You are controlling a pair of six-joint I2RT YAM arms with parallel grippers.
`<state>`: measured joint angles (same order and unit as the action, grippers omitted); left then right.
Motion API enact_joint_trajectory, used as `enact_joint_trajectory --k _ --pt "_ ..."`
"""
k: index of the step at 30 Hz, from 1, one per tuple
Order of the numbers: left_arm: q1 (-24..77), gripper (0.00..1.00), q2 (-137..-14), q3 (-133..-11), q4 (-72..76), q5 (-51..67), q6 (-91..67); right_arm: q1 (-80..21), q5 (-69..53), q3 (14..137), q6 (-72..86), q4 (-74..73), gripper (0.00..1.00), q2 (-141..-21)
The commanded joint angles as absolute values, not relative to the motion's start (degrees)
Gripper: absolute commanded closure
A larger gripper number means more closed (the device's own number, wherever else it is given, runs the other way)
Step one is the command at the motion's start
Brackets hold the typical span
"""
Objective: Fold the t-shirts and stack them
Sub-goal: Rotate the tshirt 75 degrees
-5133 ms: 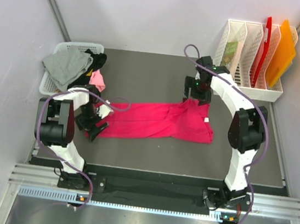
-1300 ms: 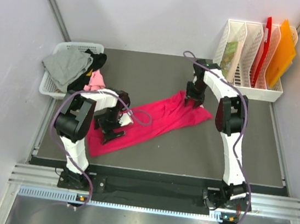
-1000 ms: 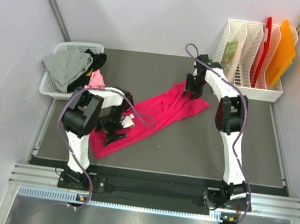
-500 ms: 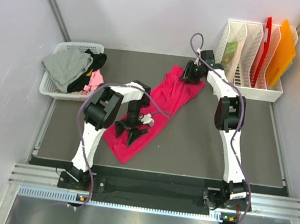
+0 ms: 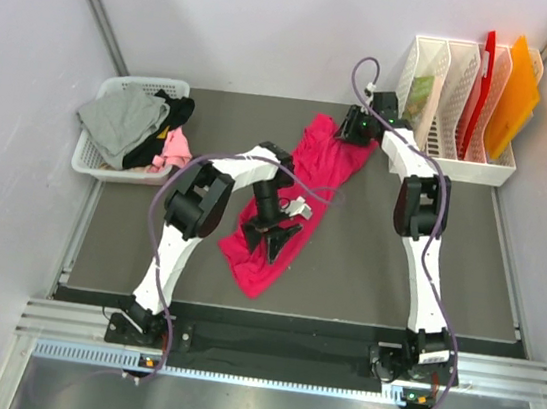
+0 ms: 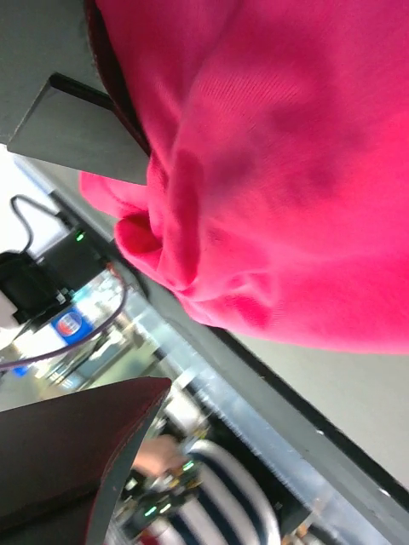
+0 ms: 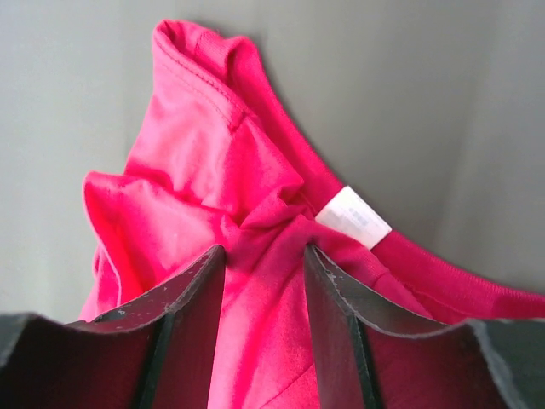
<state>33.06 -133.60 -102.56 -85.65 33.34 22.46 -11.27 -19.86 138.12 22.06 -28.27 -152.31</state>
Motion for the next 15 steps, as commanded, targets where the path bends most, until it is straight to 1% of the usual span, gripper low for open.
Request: enact_joint_trajectory --k 1,4,6,10,15 --pt "32.26 0.01 -126.59 -107.75 -76.02 34.91 24.70 -10.99 -18.81 134.75 19.95 -25.84 0.56 -143.19" --pt "30.51 0.01 -122.45 -107.93 -79.01 32.53 24.00 -10.90 -18.72 131.50 20.30 -26.02 0.55 -137.56" --pt "29.01 0.01 -120.25 -105.40 -79.80 32.08 22.51 -10.90 -18.81 129.65 20.92 -26.10 0.55 -133.34" --pt "22.87 0.01 -114.44 -100.29 -77.96 30.33 19.69 -11.33 -18.72 122.54 21.71 -26.54 0.55 -127.37" --pt "21.36 0.01 -110.14 -94.06 -74.81 26.20 18.89 -13.09 -18.55 115.85 22.59 -28.12 0.58 -120.77"
